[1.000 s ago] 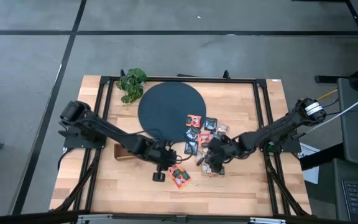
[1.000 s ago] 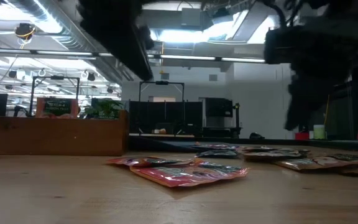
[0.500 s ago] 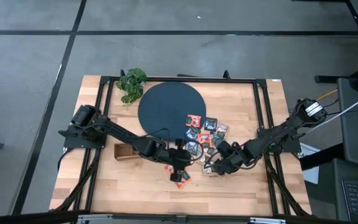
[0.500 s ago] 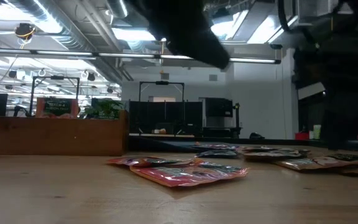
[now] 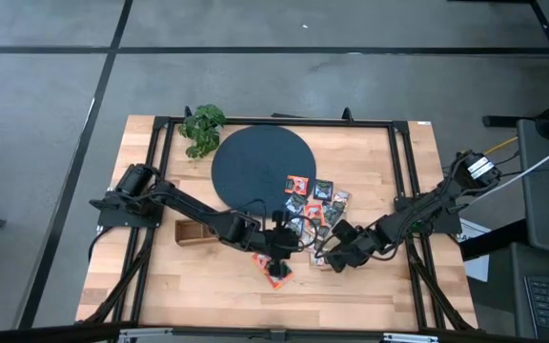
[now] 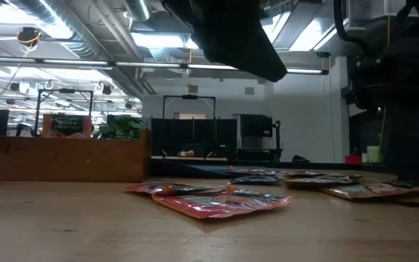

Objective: Pick & Place Tea
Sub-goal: Put the brown tea bag into the left section of the wooden organizer

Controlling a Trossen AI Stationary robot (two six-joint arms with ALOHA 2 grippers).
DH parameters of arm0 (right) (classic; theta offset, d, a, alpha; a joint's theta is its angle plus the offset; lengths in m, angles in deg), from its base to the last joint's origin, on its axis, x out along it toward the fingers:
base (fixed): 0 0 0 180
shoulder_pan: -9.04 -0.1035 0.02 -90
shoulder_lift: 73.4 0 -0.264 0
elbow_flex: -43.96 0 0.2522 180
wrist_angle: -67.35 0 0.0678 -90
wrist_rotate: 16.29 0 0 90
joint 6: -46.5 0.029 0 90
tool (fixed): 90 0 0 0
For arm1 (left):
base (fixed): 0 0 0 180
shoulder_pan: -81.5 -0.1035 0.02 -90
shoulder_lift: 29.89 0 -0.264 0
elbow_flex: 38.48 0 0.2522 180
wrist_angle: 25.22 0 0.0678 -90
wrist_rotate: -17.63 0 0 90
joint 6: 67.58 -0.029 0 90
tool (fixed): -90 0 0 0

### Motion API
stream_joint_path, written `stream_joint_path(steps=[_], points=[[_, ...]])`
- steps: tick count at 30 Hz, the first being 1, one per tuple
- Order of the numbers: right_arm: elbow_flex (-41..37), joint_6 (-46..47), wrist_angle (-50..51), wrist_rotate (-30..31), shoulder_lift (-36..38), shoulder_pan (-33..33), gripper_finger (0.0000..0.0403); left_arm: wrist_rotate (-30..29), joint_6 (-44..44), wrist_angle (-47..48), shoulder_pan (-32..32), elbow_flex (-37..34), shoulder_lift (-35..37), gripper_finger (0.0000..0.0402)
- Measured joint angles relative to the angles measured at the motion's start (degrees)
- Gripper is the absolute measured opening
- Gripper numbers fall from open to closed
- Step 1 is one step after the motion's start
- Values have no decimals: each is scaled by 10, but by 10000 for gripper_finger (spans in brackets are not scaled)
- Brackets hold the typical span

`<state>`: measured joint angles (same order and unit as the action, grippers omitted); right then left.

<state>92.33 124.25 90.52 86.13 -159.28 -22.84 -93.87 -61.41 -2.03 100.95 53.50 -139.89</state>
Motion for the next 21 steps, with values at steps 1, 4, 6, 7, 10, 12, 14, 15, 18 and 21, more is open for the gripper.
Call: stream_joint_path(steps=[1, 4, 6, 7, 10, 12, 14, 15, 18, 21], points=[[0, 0, -2, 0, -3, 0, 243, 0, 1, 0, 0, 0, 0, 74], [1, -2, -7, 3, -13, 0, 226, 0, 6, 2, 0, 0, 0, 74], [1, -4, -12, 5, -20, 0, 213, 0, 8, 2, 0, 0, 0, 74], [1, -4, -15, 5, -22, 0, 206, 0, 8, 2, 0, 0, 0, 74], [1, -11, -23, 6, -24, 0, 187, 0, 8, 2, 0, 0, 0, 74], [1, -18, -26, 7, -25, 1, 177, 0, 8, 2, 0, 0, 0, 74], [1, -26, -29, 9, -25, 0, 169, 1, 8, 2, 0, 0, 0, 74], [0, -32, -31, 10, -26, 0, 165, 1, 8, 2, 0, 0, 0, 74], [0, -46, -37, 10, -27, 1, 153, 1, 8, 2, 0, 0, 0, 74], [0, -47, -38, 12, -27, 1, 139, 1, 8, 2, 0, 0, 0, 74]])
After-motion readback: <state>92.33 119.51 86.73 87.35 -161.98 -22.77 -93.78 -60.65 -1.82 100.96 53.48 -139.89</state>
